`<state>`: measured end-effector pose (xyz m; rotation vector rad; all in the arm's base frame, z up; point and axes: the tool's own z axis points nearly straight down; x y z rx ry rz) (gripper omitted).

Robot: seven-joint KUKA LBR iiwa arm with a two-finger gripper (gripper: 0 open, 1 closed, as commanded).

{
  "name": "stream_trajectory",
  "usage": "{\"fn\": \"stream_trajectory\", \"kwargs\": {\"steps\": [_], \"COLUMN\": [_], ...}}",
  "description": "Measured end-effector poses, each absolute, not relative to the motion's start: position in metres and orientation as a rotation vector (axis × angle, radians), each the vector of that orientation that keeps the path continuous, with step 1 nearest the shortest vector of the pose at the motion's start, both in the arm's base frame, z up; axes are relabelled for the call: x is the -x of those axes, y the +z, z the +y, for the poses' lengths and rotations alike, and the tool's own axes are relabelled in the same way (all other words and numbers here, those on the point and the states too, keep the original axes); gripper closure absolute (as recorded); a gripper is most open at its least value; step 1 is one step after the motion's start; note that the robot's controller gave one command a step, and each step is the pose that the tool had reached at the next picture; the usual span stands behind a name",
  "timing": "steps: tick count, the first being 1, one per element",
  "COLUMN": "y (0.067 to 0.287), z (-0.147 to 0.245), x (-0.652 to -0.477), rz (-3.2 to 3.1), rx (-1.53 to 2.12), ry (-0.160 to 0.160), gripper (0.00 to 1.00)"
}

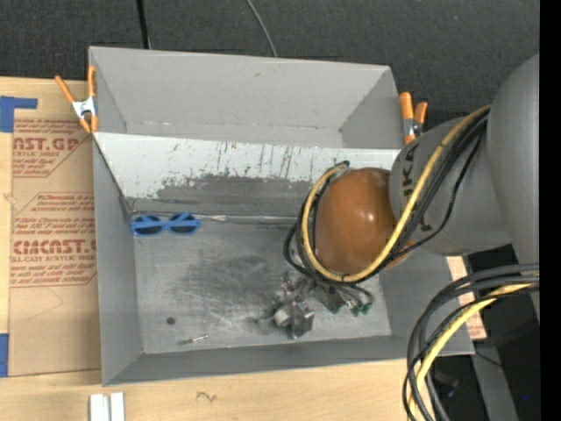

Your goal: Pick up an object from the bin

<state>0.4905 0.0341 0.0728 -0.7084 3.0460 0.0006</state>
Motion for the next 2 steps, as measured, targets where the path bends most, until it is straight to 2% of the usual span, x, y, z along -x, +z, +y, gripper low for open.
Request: {"fn": "stream_trajectory", "kwargs": {"steps": [1,2], "y": [0.182,0.224], "z": [0.039,0.042], "x": [-0.492,-0.495], "rz": [3.05,3.062], "rx": [0.715,0.673], "ry": [-0.001,0.0], "gripper": [1.0,1.0]}}
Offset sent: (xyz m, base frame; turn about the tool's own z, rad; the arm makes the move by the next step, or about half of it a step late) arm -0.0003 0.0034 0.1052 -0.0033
